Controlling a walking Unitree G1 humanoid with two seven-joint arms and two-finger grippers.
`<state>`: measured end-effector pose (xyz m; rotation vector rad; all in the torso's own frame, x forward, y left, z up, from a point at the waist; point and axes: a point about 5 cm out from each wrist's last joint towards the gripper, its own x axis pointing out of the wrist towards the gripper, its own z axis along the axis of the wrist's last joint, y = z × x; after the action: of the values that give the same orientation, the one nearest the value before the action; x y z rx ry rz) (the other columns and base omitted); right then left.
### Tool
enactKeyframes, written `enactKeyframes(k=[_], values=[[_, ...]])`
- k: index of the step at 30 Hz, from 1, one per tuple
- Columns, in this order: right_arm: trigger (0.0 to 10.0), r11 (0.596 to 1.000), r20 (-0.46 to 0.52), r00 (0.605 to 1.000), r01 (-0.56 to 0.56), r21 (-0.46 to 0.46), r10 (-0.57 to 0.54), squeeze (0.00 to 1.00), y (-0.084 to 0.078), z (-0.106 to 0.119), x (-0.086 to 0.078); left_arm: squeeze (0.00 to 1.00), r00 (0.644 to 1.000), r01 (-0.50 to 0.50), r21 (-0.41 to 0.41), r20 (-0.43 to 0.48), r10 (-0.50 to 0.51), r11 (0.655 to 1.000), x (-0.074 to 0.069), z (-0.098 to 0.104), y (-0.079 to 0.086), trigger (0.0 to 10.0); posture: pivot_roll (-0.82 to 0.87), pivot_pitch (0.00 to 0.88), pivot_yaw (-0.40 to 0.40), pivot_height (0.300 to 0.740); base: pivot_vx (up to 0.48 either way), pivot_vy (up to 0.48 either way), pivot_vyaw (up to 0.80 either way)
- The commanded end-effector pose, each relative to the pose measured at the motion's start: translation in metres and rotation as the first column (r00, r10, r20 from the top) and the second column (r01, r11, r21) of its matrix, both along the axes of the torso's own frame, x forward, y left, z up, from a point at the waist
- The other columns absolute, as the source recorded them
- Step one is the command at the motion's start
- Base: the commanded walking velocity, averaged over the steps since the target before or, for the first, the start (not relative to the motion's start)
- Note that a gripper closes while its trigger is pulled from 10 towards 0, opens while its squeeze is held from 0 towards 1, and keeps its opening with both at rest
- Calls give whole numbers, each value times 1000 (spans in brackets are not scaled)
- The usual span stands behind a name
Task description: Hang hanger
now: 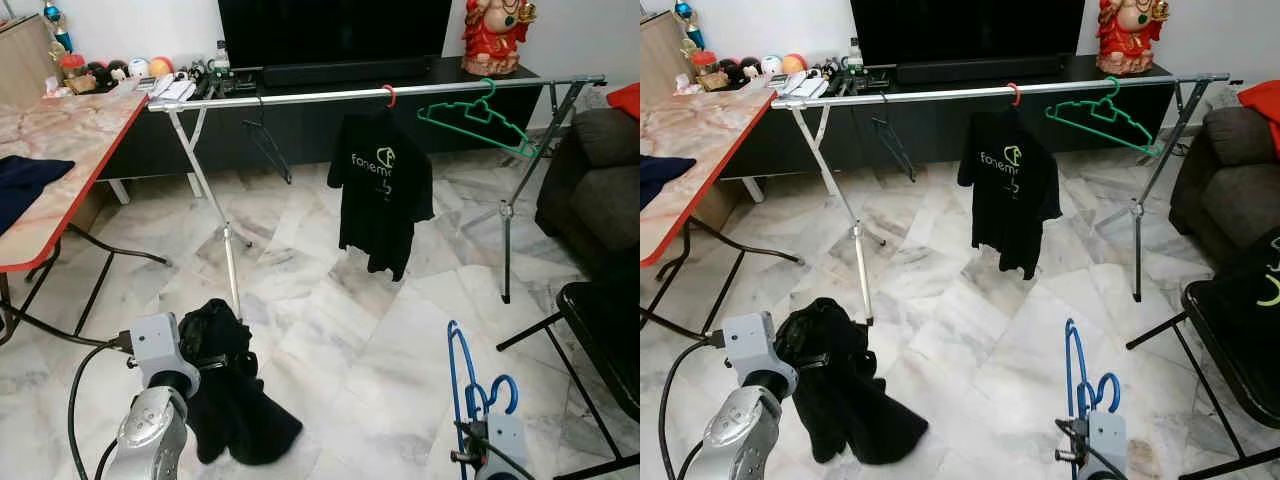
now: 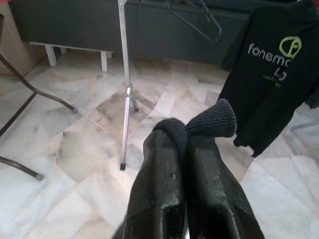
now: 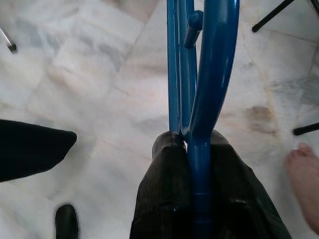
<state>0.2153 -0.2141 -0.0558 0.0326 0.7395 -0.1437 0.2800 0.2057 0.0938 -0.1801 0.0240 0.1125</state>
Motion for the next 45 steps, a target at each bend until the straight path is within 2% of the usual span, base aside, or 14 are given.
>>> enactKeyframes(k=[1,5,9,15,18,39,45], values=[[10000,999,-34,999,-30,-28,29,0,3,-7,-10,0,999,-1,-6,42,1,1000,-3,8,0,10000,67,0,48,740,0,0,0],[10000,999,-47,999,-20,-39,18,0,3,-12,-18,0,999,0,-20,49,1,1000,-6,11,-4,10000,71,0,51,740,0,0,0],[10000,999,-84,996,29,-41,-32,0,4,-21,-34,0,999,14,-34,43,-12,999,-9,14,-9,10000,70,0,59,740,0,0,0],[10000,999,-138,990,10,-42,-15,0,9,-30,-51,0,999,32,-28,36,-31,999,-7,16,-17,10000,73,12,56,740,0,0,0],[10000,999,-133,990,31,-34,-36,0,8,-31,-52,0,999,33,-33,34,-32,999,-6,17,-20,10000,78,26,54,740,0,0,0],[10000,999,-140,990,-10,-31,6,0,15,-32,-51,0,999,37,-22,37,-36,999,-5,20,-24,10000,90,55,44,740,0,0,0],[10000,999,-151,988,-16,-32,11,0,16,-33,-53,0,999,34,-26,31,-33,999,-5,20,-24,10000,93,56,41,740,0,442,0]])
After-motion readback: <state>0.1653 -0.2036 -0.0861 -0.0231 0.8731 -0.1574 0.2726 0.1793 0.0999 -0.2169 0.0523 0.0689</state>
